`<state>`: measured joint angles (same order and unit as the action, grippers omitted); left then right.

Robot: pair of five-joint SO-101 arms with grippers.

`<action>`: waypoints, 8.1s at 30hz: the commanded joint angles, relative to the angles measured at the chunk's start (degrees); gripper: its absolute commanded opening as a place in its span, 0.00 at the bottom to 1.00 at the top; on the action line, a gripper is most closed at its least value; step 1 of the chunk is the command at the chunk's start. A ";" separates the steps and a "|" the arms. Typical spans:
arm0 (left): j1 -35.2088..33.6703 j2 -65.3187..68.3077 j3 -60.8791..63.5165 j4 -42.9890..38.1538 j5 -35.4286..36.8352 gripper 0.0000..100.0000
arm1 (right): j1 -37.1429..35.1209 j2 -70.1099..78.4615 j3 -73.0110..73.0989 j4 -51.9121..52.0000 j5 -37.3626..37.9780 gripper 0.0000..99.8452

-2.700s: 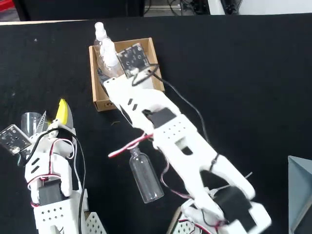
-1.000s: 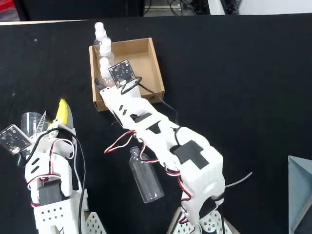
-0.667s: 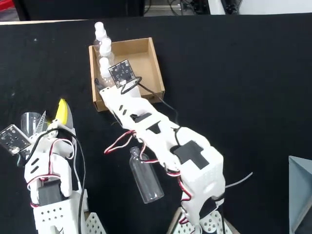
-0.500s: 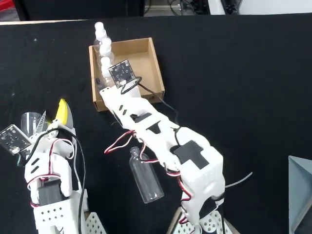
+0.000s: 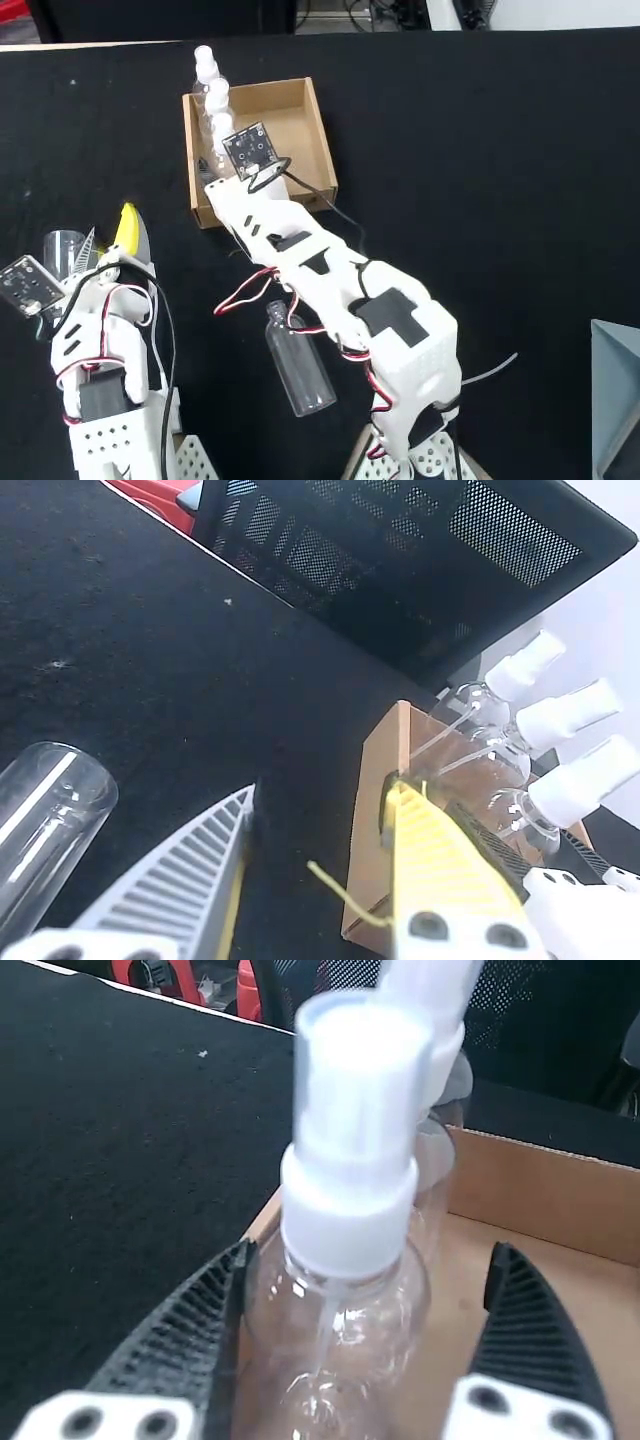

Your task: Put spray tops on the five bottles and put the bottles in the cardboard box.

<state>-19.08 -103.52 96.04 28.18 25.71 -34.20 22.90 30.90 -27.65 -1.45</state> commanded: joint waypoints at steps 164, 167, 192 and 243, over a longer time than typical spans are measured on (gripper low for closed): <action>-2.59 -0.79 1.36 0.35 -0.62 0.19 | -16.35 -25.27 2.07 94.77 -21.19 0.28; -2.59 -0.79 1.36 0.35 -0.62 0.19 | -16.35 -25.27 1.63 94.59 -20.92 0.17; -2.59 -0.79 1.36 0.35 -0.62 0.19 | -10.64 -25.36 -16.57 117.54 -20.48 0.04; 7.08 -0.88 -2.42 13.98 -12.22 0.19 | 20.84 -47.34 -16.40 122.37 -20.75 0.04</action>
<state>-14.86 -103.52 96.04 38.73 16.57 -14.68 -21.23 16.22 94.73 -21.93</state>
